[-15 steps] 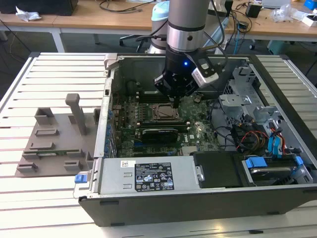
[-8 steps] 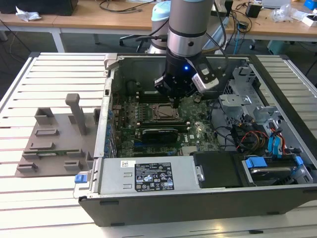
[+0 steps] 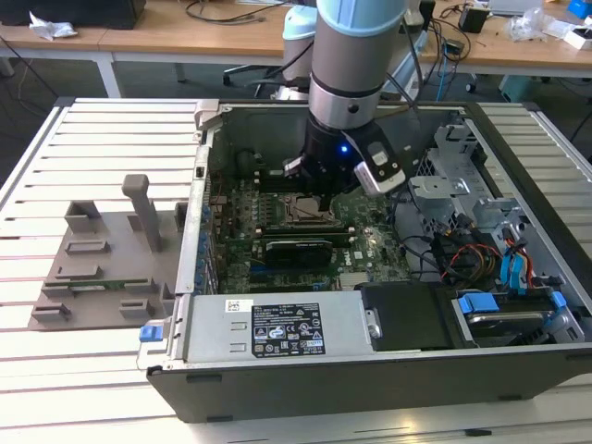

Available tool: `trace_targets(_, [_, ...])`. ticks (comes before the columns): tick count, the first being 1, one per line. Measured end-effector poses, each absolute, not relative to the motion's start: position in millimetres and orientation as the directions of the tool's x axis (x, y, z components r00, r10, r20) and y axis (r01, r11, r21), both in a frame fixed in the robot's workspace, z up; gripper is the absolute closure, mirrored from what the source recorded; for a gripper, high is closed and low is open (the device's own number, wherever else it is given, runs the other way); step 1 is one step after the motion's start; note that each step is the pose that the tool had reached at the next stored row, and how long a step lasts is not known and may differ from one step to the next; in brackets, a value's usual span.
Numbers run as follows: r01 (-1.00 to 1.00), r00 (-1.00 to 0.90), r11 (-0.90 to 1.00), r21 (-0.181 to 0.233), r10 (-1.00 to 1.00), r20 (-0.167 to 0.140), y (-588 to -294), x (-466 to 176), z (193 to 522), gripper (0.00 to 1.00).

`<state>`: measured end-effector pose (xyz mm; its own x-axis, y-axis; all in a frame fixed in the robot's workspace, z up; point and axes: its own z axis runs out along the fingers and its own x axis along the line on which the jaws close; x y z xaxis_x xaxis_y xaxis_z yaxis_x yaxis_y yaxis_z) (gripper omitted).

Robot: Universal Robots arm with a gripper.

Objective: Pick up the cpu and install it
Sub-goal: 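Install the second cpu locking lever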

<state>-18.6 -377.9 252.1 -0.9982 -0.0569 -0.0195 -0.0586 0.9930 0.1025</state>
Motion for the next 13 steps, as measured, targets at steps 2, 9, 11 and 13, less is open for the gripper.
trace_targets(2, [-0.058,-0.998,0.993,0.106,-0.057,-0.020,-379,-23,250,0.89])
trace_targets(9, [-0.058,-0.998,0.988,0.144,-0.056,-0.022,-386,-40,242,0.89])
trace_targets(11, [-0.059,-0.998,0.987,0.151,-0.056,-0.022,-388,-42,240,0.89])
trace_targets(13, [-0.059,-0.998,0.986,0.153,-0.056,-0.022,-390,-43,235,0.89])
